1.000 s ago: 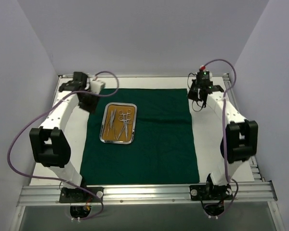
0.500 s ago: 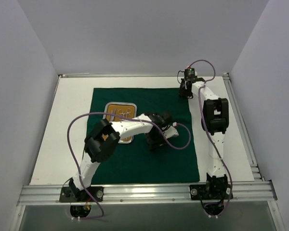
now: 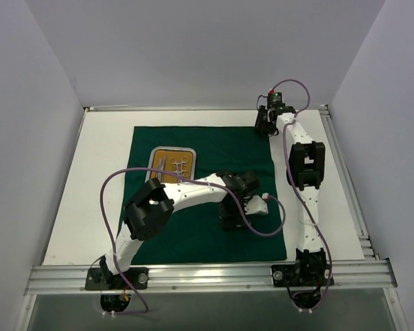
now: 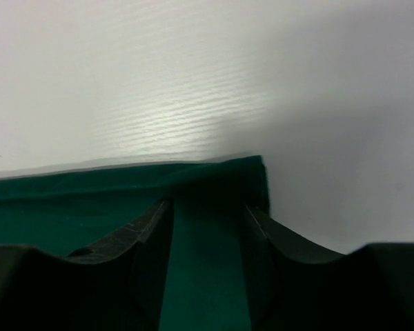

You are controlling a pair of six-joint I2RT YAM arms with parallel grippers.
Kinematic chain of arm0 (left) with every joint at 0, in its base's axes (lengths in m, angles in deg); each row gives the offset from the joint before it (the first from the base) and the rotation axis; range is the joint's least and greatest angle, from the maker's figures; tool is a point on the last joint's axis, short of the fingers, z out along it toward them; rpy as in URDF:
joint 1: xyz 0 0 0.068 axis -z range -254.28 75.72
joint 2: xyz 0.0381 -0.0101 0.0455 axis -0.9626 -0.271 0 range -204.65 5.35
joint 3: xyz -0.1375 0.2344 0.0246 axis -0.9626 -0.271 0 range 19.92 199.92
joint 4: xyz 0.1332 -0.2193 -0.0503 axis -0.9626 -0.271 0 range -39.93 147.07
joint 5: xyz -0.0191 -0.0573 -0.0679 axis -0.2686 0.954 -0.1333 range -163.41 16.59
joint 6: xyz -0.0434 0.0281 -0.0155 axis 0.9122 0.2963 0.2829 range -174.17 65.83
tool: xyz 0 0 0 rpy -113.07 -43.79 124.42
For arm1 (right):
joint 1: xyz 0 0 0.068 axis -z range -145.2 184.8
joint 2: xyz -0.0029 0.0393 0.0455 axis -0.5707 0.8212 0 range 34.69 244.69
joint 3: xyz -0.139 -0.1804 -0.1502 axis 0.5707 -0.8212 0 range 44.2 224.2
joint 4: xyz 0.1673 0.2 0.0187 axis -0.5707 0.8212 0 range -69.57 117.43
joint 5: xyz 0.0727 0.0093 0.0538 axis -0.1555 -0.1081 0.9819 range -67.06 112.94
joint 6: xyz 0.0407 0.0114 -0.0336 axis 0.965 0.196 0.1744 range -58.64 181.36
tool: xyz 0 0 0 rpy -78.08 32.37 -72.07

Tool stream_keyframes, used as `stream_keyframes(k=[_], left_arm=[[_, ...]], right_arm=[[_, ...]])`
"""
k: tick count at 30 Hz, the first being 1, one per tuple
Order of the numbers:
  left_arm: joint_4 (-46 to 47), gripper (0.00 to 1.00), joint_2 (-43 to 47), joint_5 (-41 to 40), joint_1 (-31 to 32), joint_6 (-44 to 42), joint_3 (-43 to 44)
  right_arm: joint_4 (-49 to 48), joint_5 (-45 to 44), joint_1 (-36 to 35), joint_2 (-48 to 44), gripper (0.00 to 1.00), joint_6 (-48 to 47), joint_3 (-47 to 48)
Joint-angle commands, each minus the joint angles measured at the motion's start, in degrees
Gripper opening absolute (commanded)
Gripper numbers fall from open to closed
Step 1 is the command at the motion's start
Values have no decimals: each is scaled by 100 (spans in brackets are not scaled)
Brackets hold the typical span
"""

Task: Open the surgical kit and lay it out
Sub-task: Smooth out the surgical kit at the center of the board.

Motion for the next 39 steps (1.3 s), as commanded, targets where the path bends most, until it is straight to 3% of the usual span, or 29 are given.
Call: stream_keyframes(k=[1, 4, 8, 13, 16, 18, 27, 30, 33, 34, 37, 38, 39], left_arm=[[-362, 94, 378, 842, 426, -302, 504], [-266, 94, 466, 1212, 558, -223, 338], [-82, 94, 379, 940, 796, -310, 12], [-90, 100, 264, 1186, 928, -311, -32], [6, 100, 159, 1230, 990, -319, -110], [112, 94, 53, 1265, 1042, -311, -190], [244, 92, -44, 1520, 1130, -249, -462], [375, 91, -79, 1389, 1253, -197, -550], [551, 68, -219, 1108, 1245, -39, -577], [621, 52, -246, 1055, 1227, -29, -612], [701, 23, -246, 897, 1148, -47, -691], [710, 5, -220, 879, 1104, -56, -700], [718, 3, -202, 861, 1086, -47, -709]], right_arm=[[265, -303, 395, -657, 39, -356, -327], [203, 66, 501, -623, 40, -461, -461], [159, 505, 501, -351, 41, -664, -496], [20, 629, 493, -174, 40, -647, -601], [-61, 681, 493, -113, 37, -611, -681], [-52, 822, 501, -8, 34, -550, -646], [-403, 1139, 501, -51, 32, -312, -1015], [-517, 1139, 493, -51, 24, -260, -1111], [-641, 1244, 493, -16, 10, -172, -1208], [-710, 1349, 493, 1, 2, -146, -1225], [-895, 1525, 493, -25, 0, -5, -1296], [-948, 1578, 658, -51, 0, 39, -1313], [-1009, 1596, 677, -86, 0, 143, -1313]])
